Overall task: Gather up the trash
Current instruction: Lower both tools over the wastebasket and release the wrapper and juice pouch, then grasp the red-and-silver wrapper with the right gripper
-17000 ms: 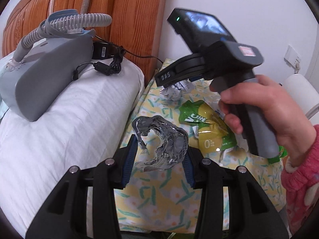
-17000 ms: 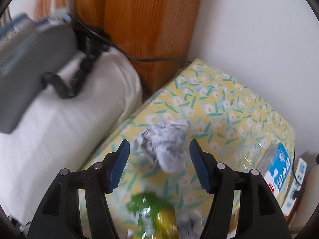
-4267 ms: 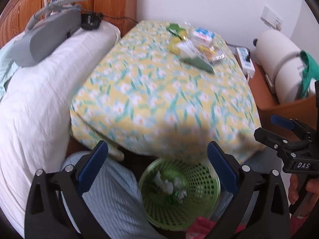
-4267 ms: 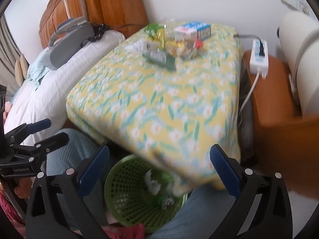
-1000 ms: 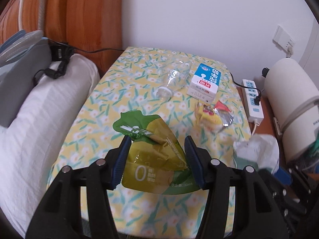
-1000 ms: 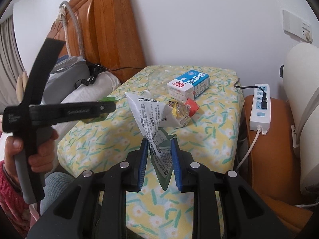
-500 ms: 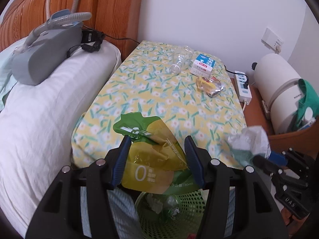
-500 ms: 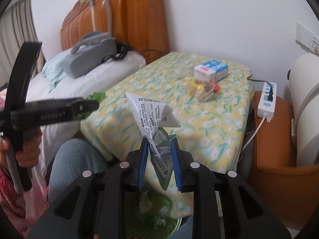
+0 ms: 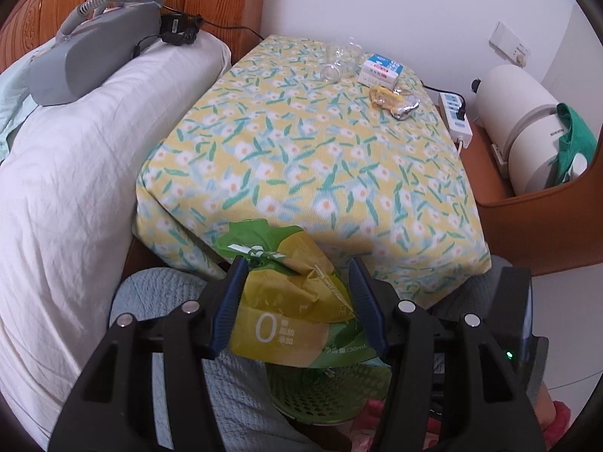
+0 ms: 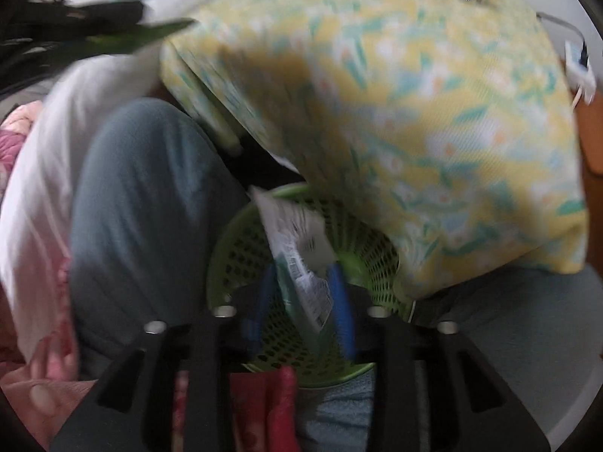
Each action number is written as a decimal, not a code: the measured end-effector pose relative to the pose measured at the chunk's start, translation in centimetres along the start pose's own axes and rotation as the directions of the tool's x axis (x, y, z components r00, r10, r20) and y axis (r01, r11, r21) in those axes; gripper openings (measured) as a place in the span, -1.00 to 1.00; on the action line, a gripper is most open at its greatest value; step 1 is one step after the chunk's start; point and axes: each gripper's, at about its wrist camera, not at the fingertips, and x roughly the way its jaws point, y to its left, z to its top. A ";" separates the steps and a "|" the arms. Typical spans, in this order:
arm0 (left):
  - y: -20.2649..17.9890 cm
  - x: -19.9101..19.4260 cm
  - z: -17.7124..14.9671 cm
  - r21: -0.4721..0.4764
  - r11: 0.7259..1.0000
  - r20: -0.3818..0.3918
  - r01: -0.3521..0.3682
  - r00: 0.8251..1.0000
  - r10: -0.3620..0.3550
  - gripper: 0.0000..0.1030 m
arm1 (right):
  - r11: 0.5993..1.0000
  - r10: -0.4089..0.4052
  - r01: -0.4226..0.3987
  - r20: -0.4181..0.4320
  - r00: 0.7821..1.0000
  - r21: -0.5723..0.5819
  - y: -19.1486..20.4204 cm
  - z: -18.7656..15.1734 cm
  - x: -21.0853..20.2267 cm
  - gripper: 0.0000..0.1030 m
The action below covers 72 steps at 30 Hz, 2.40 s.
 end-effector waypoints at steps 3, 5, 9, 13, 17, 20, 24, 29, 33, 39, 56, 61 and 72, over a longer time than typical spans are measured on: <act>-0.1 0.3 -0.5 0.006 1.000 -0.018 0.007 1.000 -0.007 -0.08 | 1.000 -0.027 0.027 0.021 0.999 0.012 -0.1 0.3 -0.3 0.23; 0.0 0.6 -0.8 0.007 1.000 -0.030 0.014 0.999 -0.014 -0.08 | 0.999 -0.039 0.039 0.049 0.998 0.014 -0.3 0.4 -1.1 0.40; -0.4 1.1 -1.3 0.018 1.000 -0.046 0.016 0.999 -0.016 -0.09 | 0.997 -0.074 0.072 0.107 0.991 0.021 -0.6 0.7 -3.4 0.51; -0.8 1.4 -1.6 0.028 0.999 -0.057 0.030 0.998 -0.028 -0.10 | 0.996 -0.081 0.076 0.143 0.986 0.044 -1.3 0.6 -5.1 0.51; -1.2 1.3 -1.6 0.037 0.999 -0.058 0.036 0.998 -0.034 -0.10 | 0.995 -0.091 0.082 0.167 0.982 0.063 -2.1 1.2 -6.4 0.51; -1.3 1.3 -1.6 0.043 0.998 -0.058 0.035 0.998 -0.032 -0.10 | 0.994 -0.095 0.083 0.178 0.979 0.077 -2.2 0.9 -6.8 0.56; -1.4 1.3 -1.6 0.047 0.999 -0.055 0.020 0.998 -0.017 -0.10 | 0.992 -0.103 0.088 0.193 0.976 0.086 -2.9 1.1 -7.2 0.58; -1.4 1.3 -1.5 0.051 0.999 -0.049 0.005 0.999 -0.002 -0.10 | 0.992 -0.106 0.088 0.211 0.972 0.096 -3.0 1.4 -7.3 0.61; -1.4 1.7 -0.8 0.065 0.998 -0.046 -0.003 0.999 0.006 -0.10 | 0.991 -0.113 0.092 0.243 0.964 0.093 -3.0 2.1 -8.0 0.62; -1.4 3.0 2.4 0.078 0.997 -0.026 -0.023 0.999 0.026 0.04 | 0.987 -0.140 0.106 0.333 0.932 0.117 -4.0 4.9 -10.0 0.74; -2.5 7.4 12.4 0.069 0.997 0.063 -0.046 0.997 0.042 0.74 | 0.957 -0.213 0.108 0.401 0.891 0.268 -11.6 16.5 -9.2 0.74; -2.9 8.4 13.3 0.071 0.997 0.064 -0.037 0.997 0.032 0.76 | 0.946 -0.223 0.100 0.396 0.891 0.308 -14.0 17.9 -8.5 0.74; -5.0 10.8 14.1 0.103 0.995 0.034 -0.008 0.999 0.004 0.76 | 0.933 -0.111 -0.027 0.357 0.927 0.358 -19.1 20.9 -5.5 0.15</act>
